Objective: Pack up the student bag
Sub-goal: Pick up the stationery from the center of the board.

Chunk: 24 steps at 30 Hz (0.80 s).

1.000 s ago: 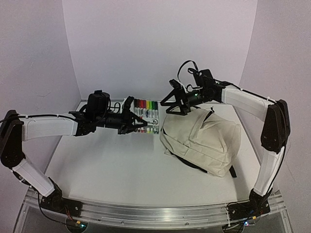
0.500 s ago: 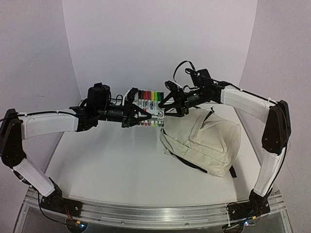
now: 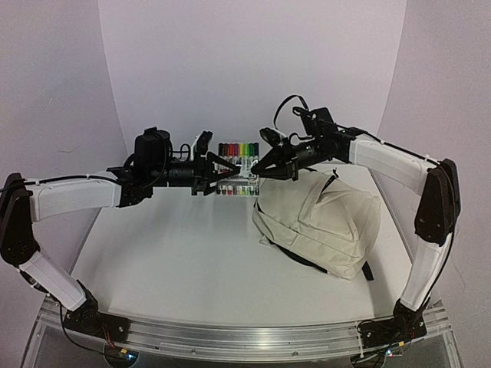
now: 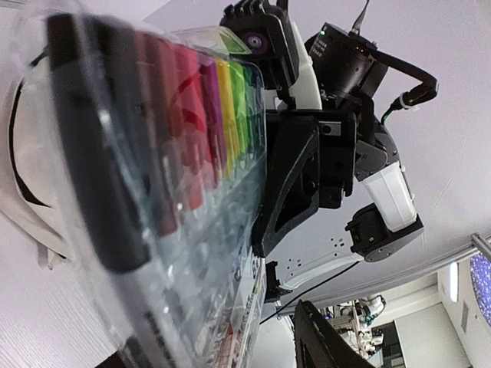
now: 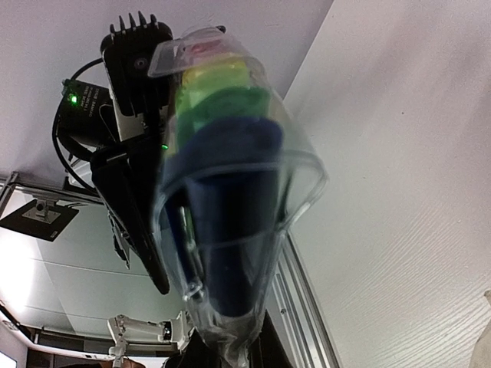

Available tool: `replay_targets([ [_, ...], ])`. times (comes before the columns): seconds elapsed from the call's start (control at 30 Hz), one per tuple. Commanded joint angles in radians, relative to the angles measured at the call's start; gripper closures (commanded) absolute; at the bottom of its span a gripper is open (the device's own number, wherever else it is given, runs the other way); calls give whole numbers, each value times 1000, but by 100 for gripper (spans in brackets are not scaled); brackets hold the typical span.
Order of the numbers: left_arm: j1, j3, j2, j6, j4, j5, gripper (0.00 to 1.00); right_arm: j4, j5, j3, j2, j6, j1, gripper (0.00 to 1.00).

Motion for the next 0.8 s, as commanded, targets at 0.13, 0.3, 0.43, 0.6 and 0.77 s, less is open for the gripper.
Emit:
replay_targets([
  [0.13, 15, -54, -92, -39, 117, -125, 59, 53, -12, -23, -102, 33, 6, 100],
  [0.3, 15, -21, -41, -56, 147, -85, 61, 66, -13, -39, -113, 39, 6, 100],
  [0.43, 15, 1, 6, -77, 176, -47, 58, 82, -14, -47, -122, 47, 6, 100],
  [0.6, 15, 25, 57, -109, 212, 23, 77, 86, -17, -61, -128, 42, 5, 100],
  [0.77, 17, -9, 41, -126, 237, 8, 98, 73, 36, -90, -132, 11, -55, 73],
])
